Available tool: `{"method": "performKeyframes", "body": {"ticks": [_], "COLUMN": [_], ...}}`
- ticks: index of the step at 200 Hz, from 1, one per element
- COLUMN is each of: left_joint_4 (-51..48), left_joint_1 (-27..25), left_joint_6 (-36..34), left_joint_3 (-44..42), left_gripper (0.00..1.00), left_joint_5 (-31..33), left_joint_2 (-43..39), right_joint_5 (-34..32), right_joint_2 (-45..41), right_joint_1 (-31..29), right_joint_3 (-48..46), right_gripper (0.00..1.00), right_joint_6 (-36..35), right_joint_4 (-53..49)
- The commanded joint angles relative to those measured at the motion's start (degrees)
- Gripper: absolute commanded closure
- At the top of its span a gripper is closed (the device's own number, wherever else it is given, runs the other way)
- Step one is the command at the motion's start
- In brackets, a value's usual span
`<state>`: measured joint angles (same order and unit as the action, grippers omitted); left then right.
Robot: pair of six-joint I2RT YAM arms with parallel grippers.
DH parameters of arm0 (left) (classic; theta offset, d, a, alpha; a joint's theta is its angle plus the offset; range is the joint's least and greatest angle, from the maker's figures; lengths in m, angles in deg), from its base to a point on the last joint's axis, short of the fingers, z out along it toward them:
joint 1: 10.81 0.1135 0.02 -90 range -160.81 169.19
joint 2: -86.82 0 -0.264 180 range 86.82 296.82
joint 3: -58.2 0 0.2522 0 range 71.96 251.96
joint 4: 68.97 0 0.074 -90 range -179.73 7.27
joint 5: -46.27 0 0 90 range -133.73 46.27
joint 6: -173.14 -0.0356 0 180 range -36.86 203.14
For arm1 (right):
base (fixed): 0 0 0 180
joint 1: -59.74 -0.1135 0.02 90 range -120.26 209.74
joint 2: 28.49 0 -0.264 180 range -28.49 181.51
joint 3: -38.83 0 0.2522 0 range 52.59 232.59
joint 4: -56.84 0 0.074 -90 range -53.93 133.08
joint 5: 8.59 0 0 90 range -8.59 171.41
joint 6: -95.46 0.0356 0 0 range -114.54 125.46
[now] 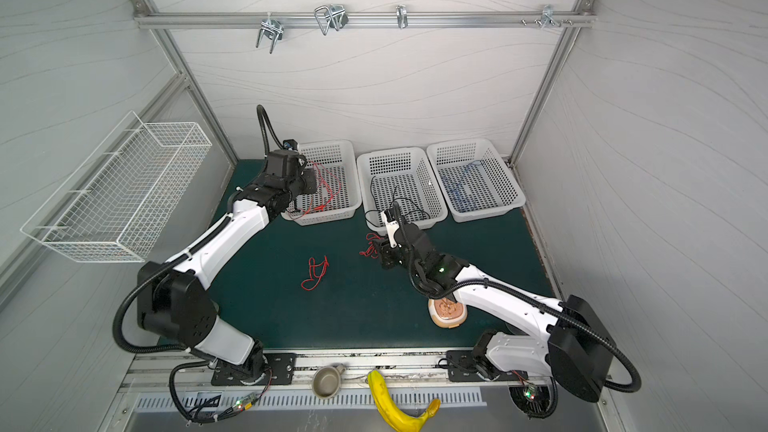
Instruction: Untangle the cables
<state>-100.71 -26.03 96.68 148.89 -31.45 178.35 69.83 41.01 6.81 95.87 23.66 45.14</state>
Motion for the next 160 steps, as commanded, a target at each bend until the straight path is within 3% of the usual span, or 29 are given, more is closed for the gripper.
{"method": "performKeyframes", "body": {"ticks": [1, 38, 68, 87, 122, 160], "left_joint_4": [-3.04, -6.94, -7.46, -7.84, -8.00, -3.43], "left_joint_1": [1.12, 1.16, 1.15, 1.20, 1.15, 1.07], "left_joint_6": [3.88, 4.13, 3.70, 2.73, 1.34, 1.39], "left_joint_3": [4.02, 6.78, 7.01, 7.34, 6.35, 0.95], "left_gripper": [1.00, 0.99, 0.59, 0.40, 0.23, 0.17], "left_joint_5": [-0.98, -3.53, -5.82, -6.03, -5.35, -8.87], "left_joint_2": [4.51, 10.86, 11.55, 10.48, 6.11, -2.07], "right_joint_5": [1.33, 3.53, 5.40, 6.34, 8.93, 11.00], "right_joint_2": [2.43, 8.18, 13.98, 17.65, 23.12, 28.66], "right_joint_1": [-1.25, -2.78, -3.75, -4.18, -4.28, -4.85], "right_joint_3": [2.36, 4.88, 8.45, 10.72, 13.83, 17.62], "right_gripper": [0.54, 0.52, 0.52, 0.52, 0.52, 0.47], "right_joint_6": [0.26, 0.69, 0.58, 0.52, 0.88, 0.88], "right_joint_4": [0.73, 1.03, 0.62, 0.66, 1.36, 1.32]}}
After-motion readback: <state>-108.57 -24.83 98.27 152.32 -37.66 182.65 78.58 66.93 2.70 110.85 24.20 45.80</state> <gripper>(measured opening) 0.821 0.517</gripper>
